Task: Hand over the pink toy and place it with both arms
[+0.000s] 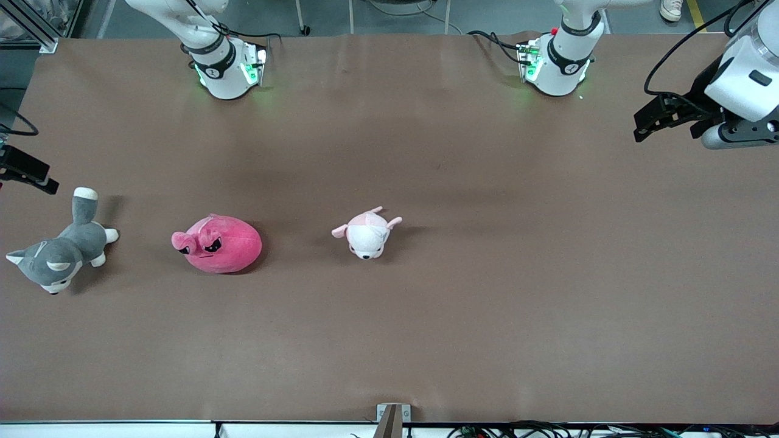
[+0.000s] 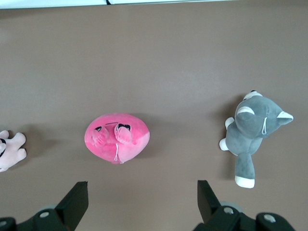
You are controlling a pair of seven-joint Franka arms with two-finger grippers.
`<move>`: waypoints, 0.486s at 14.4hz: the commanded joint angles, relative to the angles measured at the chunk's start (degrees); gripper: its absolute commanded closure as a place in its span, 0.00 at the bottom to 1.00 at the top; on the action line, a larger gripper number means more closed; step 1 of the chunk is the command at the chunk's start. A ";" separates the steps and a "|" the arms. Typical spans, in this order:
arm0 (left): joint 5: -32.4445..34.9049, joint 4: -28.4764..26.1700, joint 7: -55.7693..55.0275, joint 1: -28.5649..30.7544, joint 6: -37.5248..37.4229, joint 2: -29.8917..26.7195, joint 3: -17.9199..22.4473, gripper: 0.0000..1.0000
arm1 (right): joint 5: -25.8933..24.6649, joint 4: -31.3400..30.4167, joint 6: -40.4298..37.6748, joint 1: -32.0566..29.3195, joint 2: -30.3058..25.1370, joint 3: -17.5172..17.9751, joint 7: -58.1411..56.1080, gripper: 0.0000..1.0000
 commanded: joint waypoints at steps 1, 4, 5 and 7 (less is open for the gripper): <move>-0.24 -0.19 0.56 0.29 -0.60 -0.92 -0.09 0.00 | -1.33 -8.83 3.47 -0.28 -6.21 0.43 0.54 0.00; -0.33 -0.01 0.56 0.29 -0.60 -0.92 -0.09 0.00 | -1.33 -11.83 6.47 -0.28 -7.97 0.51 0.54 0.00; -0.33 -0.01 0.65 0.29 -0.68 -0.92 -0.09 0.00 | -1.33 -12.27 6.38 -0.20 -8.15 0.51 0.54 0.00; -0.24 -0.01 0.91 0.38 -0.68 -0.92 0.00 0.00 | -1.33 -14.11 6.82 -0.20 -9.46 0.43 0.63 0.00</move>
